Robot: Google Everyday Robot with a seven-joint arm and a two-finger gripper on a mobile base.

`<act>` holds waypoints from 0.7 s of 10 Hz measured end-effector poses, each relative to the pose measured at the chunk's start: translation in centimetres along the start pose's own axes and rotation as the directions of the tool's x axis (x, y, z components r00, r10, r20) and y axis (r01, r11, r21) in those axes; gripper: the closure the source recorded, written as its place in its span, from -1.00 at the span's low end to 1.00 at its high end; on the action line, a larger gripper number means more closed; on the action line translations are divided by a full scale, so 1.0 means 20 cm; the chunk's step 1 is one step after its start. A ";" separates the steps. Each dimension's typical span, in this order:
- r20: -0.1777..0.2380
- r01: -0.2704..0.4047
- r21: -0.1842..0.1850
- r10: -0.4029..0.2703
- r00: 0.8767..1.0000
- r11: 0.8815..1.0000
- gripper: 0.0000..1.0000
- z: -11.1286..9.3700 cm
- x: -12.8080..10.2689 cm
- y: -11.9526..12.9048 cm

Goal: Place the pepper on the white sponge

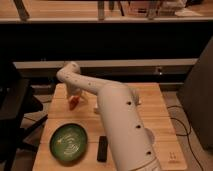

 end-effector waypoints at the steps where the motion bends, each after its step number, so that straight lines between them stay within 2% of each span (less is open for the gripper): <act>1: 0.009 0.000 0.005 0.000 1.000 1.000 -0.39 0.02 0.00 -0.01; 4: 0.015 0.008 -0.003 -0.008 1.000 1.000 0.22 0.04 -0.03 -0.07; 5: 0.015 0.005 -0.009 -0.005 1.000 1.000 0.38 0.05 -0.03 -0.07; 7: 0.013 0.005 -0.015 -0.005 1.000 1.000 0.83 0.04 -0.03 -0.07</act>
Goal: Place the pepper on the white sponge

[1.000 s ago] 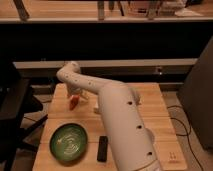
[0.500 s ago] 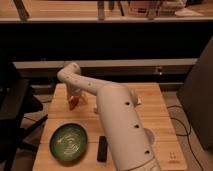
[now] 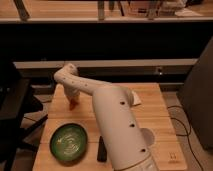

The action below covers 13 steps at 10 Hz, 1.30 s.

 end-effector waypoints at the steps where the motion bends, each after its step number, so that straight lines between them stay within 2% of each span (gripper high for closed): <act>1: 0.000 0.000 -0.001 0.000 1.000 1.000 0.94 0.00 0.00 0.00; 3: 0.000 -0.001 -0.002 0.001 1.000 1.000 0.97 0.00 0.00 0.01; 6: -0.005 -0.007 0.005 0.007 1.000 1.000 0.97 -0.07 0.03 0.04; 8: 0.001 -0.006 0.005 0.006 1.000 1.000 0.97 -0.07 0.01 0.05; 13: -0.011 -0.007 0.019 0.007 1.000 1.000 0.96 -0.14 0.02 0.08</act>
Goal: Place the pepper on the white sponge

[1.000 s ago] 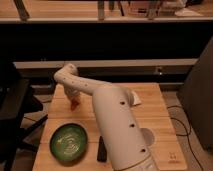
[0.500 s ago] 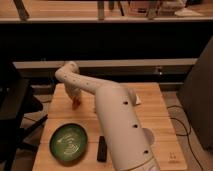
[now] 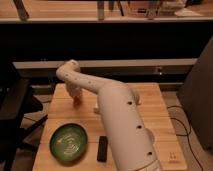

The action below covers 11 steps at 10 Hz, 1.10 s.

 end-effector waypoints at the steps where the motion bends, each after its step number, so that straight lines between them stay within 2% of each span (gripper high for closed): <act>1: 0.000 0.003 0.000 -0.003 1.000 1.000 0.87 0.00 -0.02 -0.01; 4: -0.008 0.017 0.002 -0.017 1.000 1.000 0.49 -0.02 -0.03 -0.01; 6: -0.009 0.020 0.003 -0.020 1.000 1.000 0.43 -0.03 -0.03 -0.01; 7: -0.007 0.021 0.003 -0.021 1.000 1.000 0.46 -0.03 -0.04 -0.01; 8: -0.011 0.025 0.006 -0.025 1.000 1.000 0.76 -0.05 -0.05 0.01; 10: -0.014 0.029 0.007 -0.028 1.000 1.000 0.76 -0.06 -0.05 0.01; 11: -0.015 0.033 0.006 -0.033 0.999 0.999 0.83 -0.06 -0.05 0.01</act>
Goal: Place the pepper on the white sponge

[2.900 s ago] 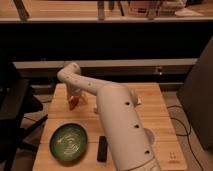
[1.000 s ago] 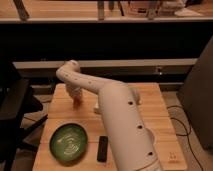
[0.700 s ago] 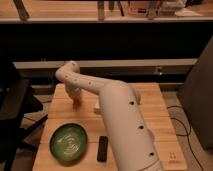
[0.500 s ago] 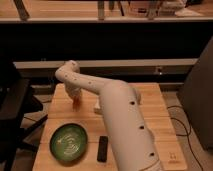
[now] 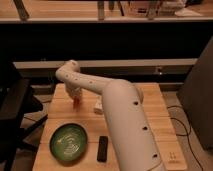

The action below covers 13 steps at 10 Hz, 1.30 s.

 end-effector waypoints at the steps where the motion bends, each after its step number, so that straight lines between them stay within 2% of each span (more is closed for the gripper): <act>1: -0.002 0.005 -0.001 -0.005 1.000 1.000 0.88 -0.01 0.00 0.00; 13: -0.009 0.017 0.007 -0.017 1.000 1.000 0.88 -0.04 0.00 0.01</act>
